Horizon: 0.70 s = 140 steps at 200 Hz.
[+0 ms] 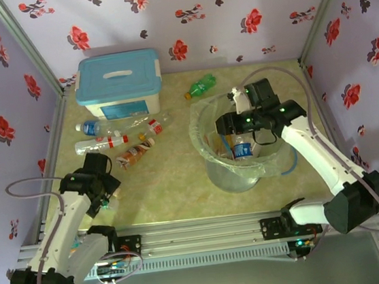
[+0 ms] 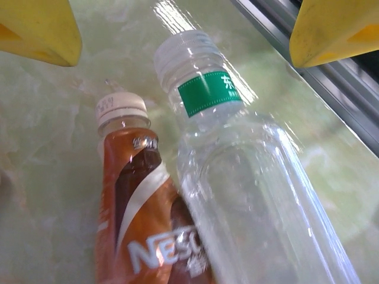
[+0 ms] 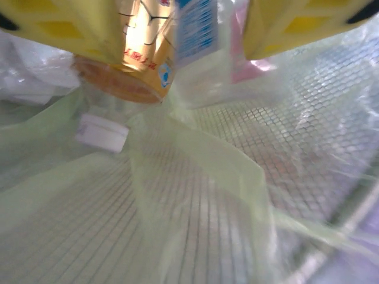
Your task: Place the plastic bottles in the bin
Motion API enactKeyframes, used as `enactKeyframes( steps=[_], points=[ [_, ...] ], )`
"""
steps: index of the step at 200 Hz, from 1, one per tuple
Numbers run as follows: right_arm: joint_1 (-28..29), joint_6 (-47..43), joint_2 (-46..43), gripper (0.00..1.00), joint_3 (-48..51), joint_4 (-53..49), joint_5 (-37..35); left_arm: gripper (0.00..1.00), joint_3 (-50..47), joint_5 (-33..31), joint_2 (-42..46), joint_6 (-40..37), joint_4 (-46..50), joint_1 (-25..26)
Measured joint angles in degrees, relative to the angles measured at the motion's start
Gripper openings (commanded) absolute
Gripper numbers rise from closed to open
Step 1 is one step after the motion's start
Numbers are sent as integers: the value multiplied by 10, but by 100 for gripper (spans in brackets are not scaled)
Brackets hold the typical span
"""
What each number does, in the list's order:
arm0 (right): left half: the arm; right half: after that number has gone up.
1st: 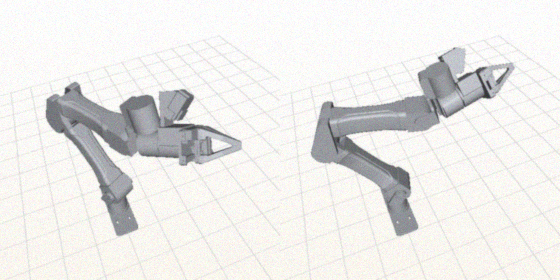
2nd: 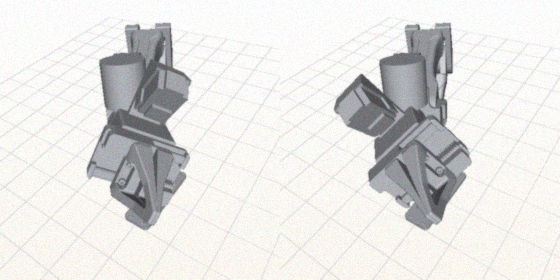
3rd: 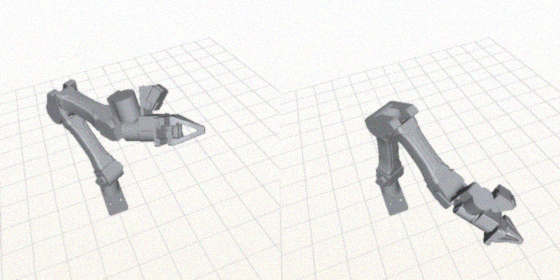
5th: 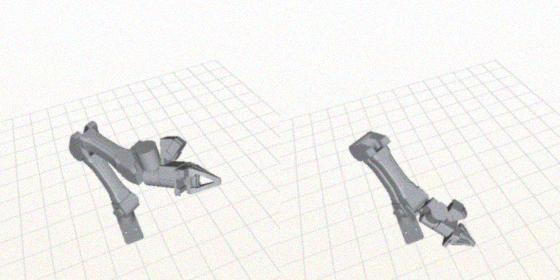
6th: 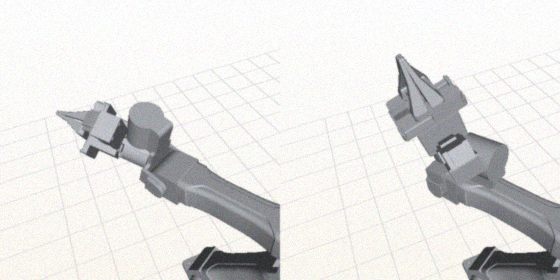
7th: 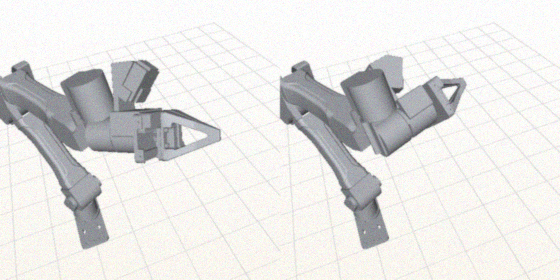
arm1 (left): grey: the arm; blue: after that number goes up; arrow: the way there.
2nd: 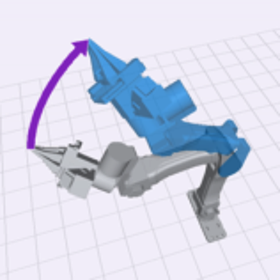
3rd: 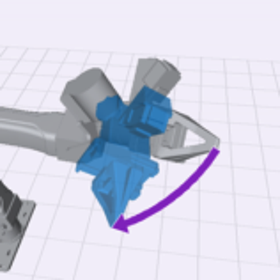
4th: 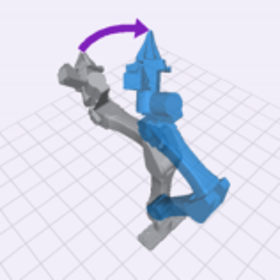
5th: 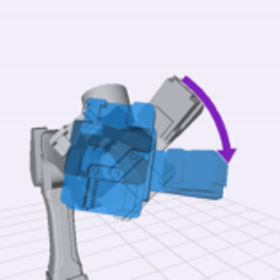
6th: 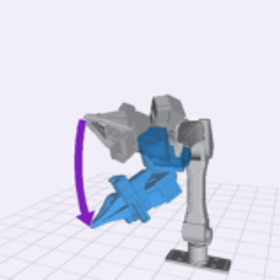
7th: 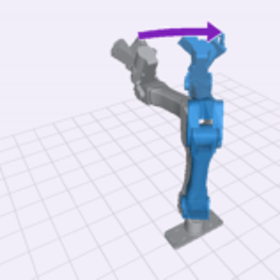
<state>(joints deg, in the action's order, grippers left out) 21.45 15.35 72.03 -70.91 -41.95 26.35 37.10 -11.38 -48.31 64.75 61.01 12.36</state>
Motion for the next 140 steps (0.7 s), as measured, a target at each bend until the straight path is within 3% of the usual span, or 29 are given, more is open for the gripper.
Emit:
enactKeyframes(
  steps=[32, 79, 140],
  points=[
    [-39, -2, -40, 67, -24, 12, -5, 83, -53, 29, 22, 60, -14, 0],
    [-50, 1, -64, 68, -16, 23, -4, 80, -107, 35, 27, 130, -85, 0],
    [-55, 2, -64, 68, -5, 21, -5, 59, -137, 15, 12, 163, -150, 0]
  ],
)
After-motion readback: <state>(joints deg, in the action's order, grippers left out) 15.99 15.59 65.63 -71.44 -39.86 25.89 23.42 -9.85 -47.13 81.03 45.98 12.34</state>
